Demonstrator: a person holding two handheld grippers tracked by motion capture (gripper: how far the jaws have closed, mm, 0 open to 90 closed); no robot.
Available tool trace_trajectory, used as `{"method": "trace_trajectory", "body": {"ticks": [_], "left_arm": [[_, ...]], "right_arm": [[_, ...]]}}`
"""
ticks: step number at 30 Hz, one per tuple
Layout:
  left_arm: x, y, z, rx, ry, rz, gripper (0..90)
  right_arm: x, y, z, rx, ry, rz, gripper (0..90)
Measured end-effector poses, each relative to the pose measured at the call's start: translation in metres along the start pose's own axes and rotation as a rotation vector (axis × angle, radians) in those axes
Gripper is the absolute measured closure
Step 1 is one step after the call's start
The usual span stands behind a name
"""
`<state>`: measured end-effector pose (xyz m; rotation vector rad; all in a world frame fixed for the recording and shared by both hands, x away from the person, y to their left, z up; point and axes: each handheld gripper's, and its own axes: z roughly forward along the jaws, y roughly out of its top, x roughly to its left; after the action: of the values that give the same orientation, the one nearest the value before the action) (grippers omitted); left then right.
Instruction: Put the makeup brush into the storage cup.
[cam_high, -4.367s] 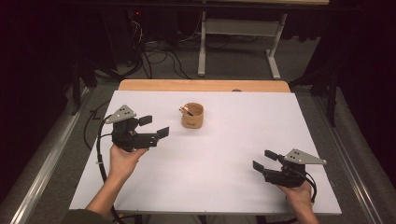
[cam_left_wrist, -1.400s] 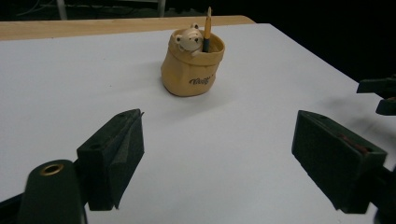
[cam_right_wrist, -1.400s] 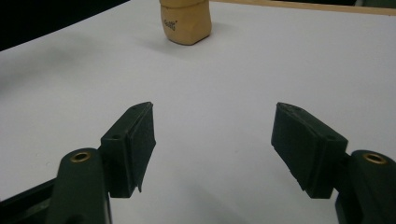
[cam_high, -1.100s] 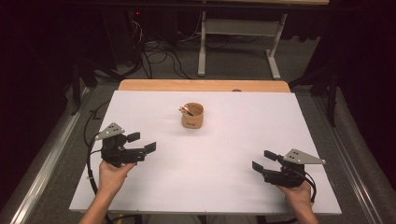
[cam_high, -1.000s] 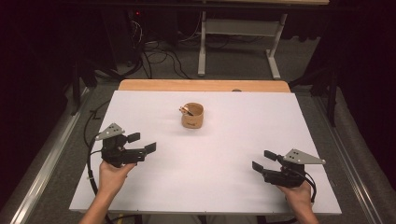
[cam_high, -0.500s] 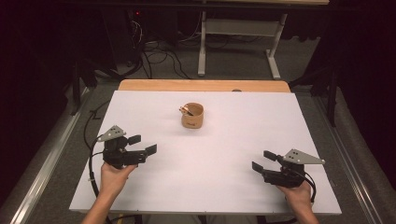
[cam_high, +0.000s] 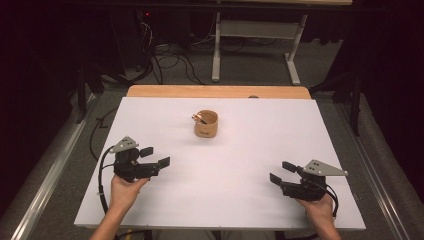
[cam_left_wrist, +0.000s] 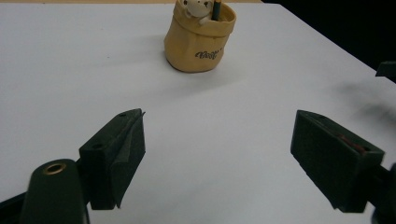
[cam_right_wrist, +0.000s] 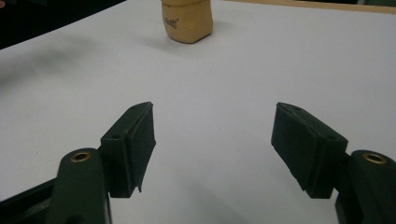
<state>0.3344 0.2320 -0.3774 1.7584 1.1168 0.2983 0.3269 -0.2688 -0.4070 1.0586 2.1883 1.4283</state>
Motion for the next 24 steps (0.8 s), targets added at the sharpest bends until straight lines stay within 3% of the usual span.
{"method": "trace_trajectory", "body": {"ticks": [10, 24], "left_arm": [[0.001, -0.005, 0.004, 0.007, 0.005, -0.008, 18.9], [-0.001, -0.012, 0.01, 0.01, 0.039, 0.022, 19.6]], "right_arm": [[0.0, 0.0, 0.0, 0.001, 0.001, -0.001, 32.2], [0.0, 0.0, 0.0, 0.003, 0.0, -0.003, 32.2]]}}
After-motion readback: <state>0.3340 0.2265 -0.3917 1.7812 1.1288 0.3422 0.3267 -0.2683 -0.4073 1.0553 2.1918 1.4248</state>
